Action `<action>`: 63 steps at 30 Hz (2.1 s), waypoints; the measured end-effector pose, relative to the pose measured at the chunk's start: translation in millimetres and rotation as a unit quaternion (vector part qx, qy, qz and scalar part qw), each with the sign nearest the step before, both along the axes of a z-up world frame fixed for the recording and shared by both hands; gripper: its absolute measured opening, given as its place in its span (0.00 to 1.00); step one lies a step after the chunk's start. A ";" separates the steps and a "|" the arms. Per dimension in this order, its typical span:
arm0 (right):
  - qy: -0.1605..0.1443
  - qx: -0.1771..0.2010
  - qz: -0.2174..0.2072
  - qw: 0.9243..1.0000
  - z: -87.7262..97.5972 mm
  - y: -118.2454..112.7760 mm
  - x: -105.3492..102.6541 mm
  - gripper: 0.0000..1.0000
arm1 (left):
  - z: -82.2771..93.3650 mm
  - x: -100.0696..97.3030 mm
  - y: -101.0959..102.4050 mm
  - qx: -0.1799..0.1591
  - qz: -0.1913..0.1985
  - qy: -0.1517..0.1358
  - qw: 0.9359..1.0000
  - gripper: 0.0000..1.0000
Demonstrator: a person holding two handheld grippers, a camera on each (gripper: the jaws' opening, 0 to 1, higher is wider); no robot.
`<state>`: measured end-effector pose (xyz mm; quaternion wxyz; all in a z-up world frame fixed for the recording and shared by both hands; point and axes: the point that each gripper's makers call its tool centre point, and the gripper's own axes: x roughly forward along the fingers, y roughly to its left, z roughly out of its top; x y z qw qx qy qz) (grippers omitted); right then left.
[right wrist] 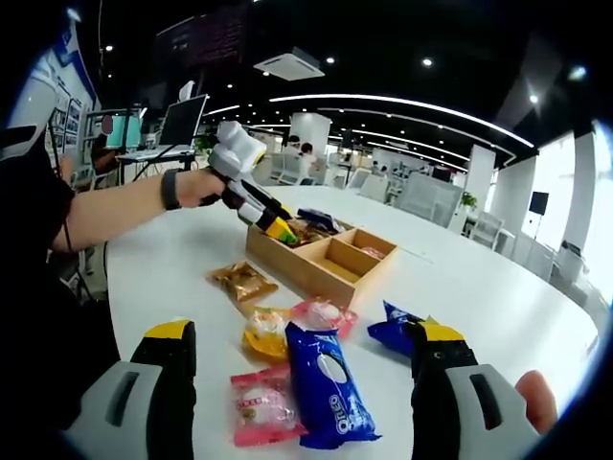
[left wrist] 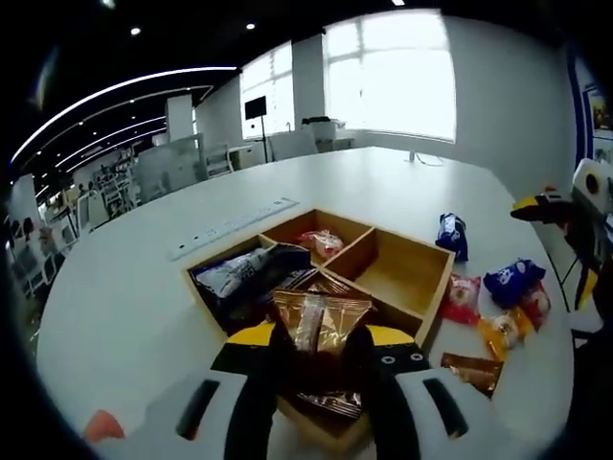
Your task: Pick up the scattered marshmallows, QQ candies, Oreo cookies, and mixed nuts on the table and sort them into separate containers
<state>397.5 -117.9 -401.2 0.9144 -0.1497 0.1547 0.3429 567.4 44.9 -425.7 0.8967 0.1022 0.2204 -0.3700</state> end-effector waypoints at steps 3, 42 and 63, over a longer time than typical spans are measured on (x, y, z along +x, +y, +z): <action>0.001 0.000 0.000 1.000 -0.4 0.3 -0.2 0.89 | 1.7 0.4 -1.6 -0.008 0.002 -0.001 1.000 0.45; -0.001 -0.002 -0.001 1.000 0.6 1.1 1.1 0.89 | 21.3 1.1 -1.0 -0.072 0.013 -0.061 0.995 0.97; -0.003 -0.003 0.000 1.000 2.8 4.3 0.4 0.89 | 22.8 -16.7 9.4 -0.080 0.015 -0.077 0.994 0.97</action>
